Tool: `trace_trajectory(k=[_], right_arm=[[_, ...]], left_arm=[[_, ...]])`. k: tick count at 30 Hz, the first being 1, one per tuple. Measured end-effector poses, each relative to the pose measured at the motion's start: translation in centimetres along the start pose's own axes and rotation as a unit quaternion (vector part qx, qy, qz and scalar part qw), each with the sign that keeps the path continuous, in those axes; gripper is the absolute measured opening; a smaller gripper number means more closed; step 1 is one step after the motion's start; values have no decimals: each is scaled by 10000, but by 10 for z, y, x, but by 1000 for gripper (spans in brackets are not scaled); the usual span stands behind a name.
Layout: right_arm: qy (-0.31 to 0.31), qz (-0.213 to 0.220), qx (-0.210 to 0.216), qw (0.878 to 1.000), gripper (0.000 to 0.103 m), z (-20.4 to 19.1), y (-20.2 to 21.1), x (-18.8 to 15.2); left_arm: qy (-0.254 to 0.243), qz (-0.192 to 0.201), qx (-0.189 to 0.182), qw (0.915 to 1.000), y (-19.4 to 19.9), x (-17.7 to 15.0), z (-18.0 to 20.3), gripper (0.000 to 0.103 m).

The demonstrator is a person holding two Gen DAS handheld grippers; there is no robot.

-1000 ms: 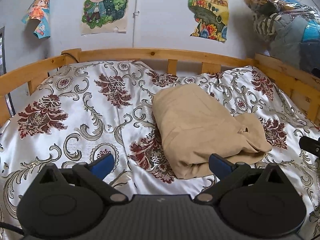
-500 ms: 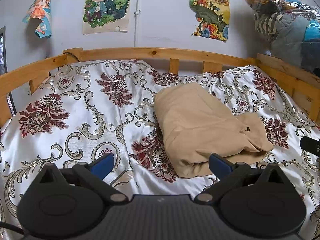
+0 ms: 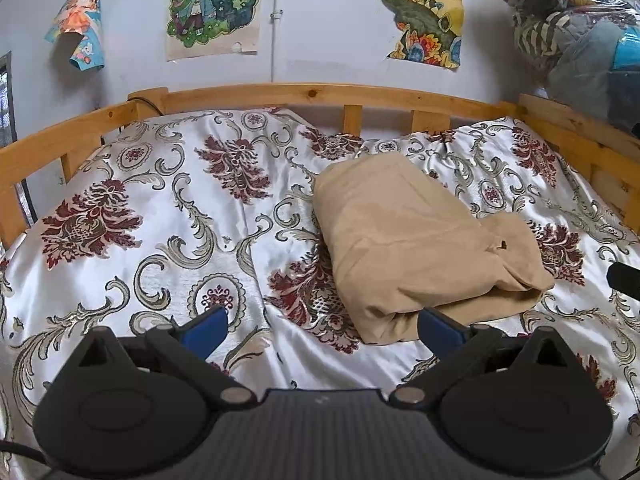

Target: Fold large clothes

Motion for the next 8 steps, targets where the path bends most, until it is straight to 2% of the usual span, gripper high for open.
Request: trace_trajectory(k=[8], right_arm=[[-15, -70, -43, 10000, 102, 2, -3, -2]], left_arm=[[27, -89, 46, 9999, -3, -1, -3, 102]])
Point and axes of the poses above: each gripper's, at about its wrist camera, not at the fingertips, and y roughly against the way its jaws point, z to its right, x to its top, the point moved 2 cm from there along -y, roughly the way its jaws point, and after that the axes turned 2 degrees about y, right-handed, at the moved point
